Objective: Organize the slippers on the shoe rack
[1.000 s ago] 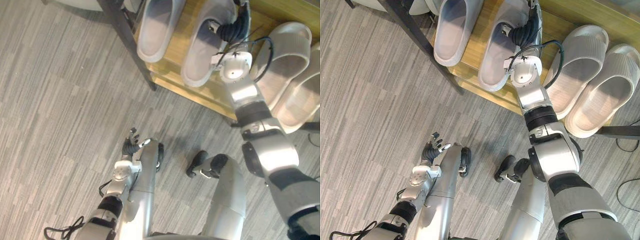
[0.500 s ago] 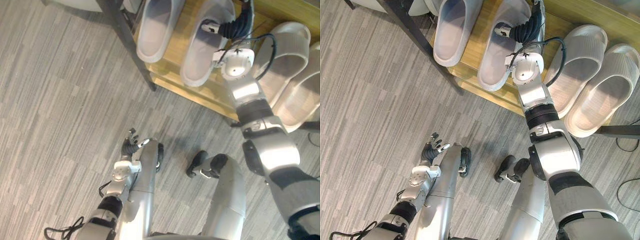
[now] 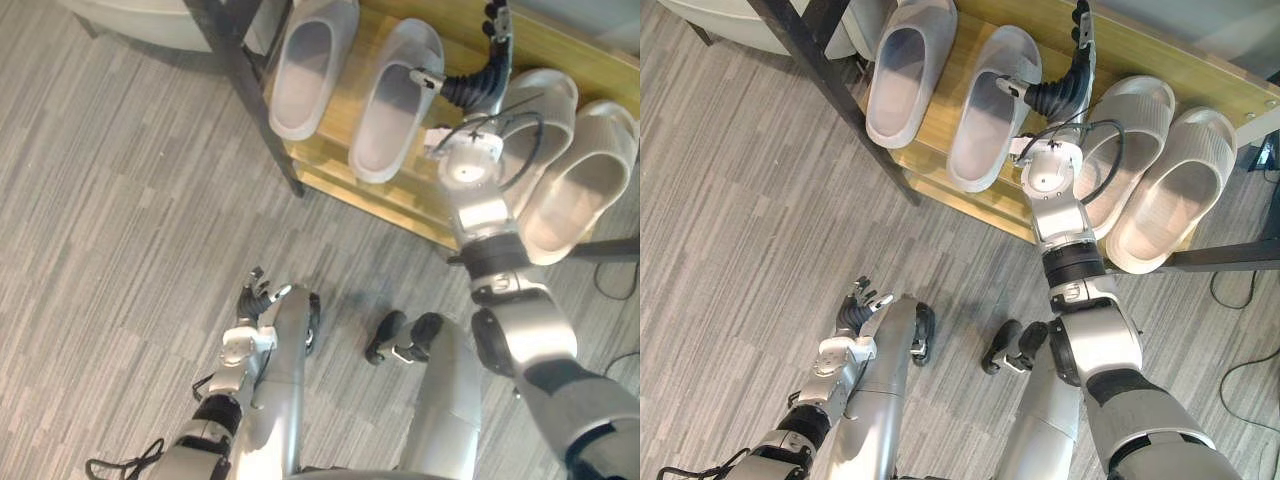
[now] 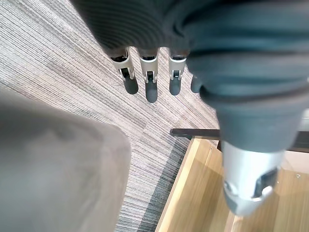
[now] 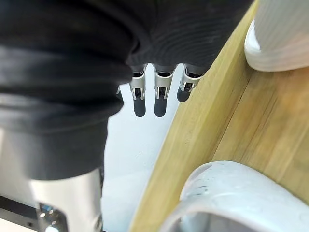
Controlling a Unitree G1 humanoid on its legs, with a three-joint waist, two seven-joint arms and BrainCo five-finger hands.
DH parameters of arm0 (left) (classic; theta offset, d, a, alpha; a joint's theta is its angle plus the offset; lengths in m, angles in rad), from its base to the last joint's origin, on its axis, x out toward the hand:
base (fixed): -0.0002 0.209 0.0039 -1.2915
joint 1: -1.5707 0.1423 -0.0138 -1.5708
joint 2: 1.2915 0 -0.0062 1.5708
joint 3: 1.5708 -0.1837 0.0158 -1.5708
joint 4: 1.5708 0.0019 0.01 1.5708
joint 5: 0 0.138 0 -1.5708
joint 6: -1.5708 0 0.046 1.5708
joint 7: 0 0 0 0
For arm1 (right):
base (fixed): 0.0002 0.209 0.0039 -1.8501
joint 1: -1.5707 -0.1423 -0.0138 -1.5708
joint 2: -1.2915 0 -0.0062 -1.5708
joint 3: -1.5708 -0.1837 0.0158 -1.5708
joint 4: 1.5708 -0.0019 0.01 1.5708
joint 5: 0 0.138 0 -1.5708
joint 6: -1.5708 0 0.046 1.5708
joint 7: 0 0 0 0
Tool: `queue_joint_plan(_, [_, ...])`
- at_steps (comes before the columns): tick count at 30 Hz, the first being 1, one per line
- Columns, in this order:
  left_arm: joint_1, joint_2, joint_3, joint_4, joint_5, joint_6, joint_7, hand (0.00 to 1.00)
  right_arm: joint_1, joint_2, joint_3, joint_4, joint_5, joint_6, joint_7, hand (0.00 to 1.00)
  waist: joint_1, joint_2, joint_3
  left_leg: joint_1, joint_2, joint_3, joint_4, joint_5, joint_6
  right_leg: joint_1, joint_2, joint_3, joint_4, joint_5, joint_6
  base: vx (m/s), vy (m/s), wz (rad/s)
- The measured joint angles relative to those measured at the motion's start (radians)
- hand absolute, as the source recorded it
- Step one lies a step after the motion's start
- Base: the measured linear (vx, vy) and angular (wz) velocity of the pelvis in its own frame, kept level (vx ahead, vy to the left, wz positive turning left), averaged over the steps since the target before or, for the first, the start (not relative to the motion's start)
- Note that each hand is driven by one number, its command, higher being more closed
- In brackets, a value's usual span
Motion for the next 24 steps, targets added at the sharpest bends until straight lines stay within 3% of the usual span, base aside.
queue_joint_plan(6, [0.004,0.0,0.018,0.006,0.026,0.004,0.001,0.0,0.084,0.084,-0.048,-0.065,-0.016,-0.004,-0.014,0.0,-0.005,-0.011,-0.006,0.017,0.005,0.005,-0.006,0.0,0.0,0.013,0.004,0.002,-0.004,0.0,0.0,0.0,0.0,0.0])
queue_joint_plan(12, [0.008,-0.007,0.056,0.007,0.036,0.019,0.001,0.0,0.151,0.17,-0.103,-0.066,0.103,-0.034,0.003,0.0,-0.007,-0.018,-0.01,0.025,0.013,0.005,-0.008,0.0,-0.001,0.022,0.013,0.001,-0.01,0.0,0.0,0.01,-0.007,-0.02])
queue_joint_plan(22, [-0.003,-0.016,0.091,0.024,0.031,0.029,0.011,0.0,0.2,0.232,-0.141,-0.041,0.281,-0.066,0.07,0.0,-0.013,-0.018,-0.011,0.026,0.019,0.004,-0.007,-0.003,-0.002,0.026,0.018,-0.003,-0.013,0.001,-0.002,0.0,0.0,0.0])
queue_joint_plan(24, [-0.001,-0.02,0.101,0.042,0.02,0.031,0.022,0.0,0.204,0.246,-0.142,-0.009,0.316,-0.072,0.088,0.0,-0.013,-0.021,-0.045,0.001,0.019,0.001,-0.004,-0.003,-0.003,0.004,0.018,-0.007,-0.013,0.001,-0.003,0.0,0.0,0.0])
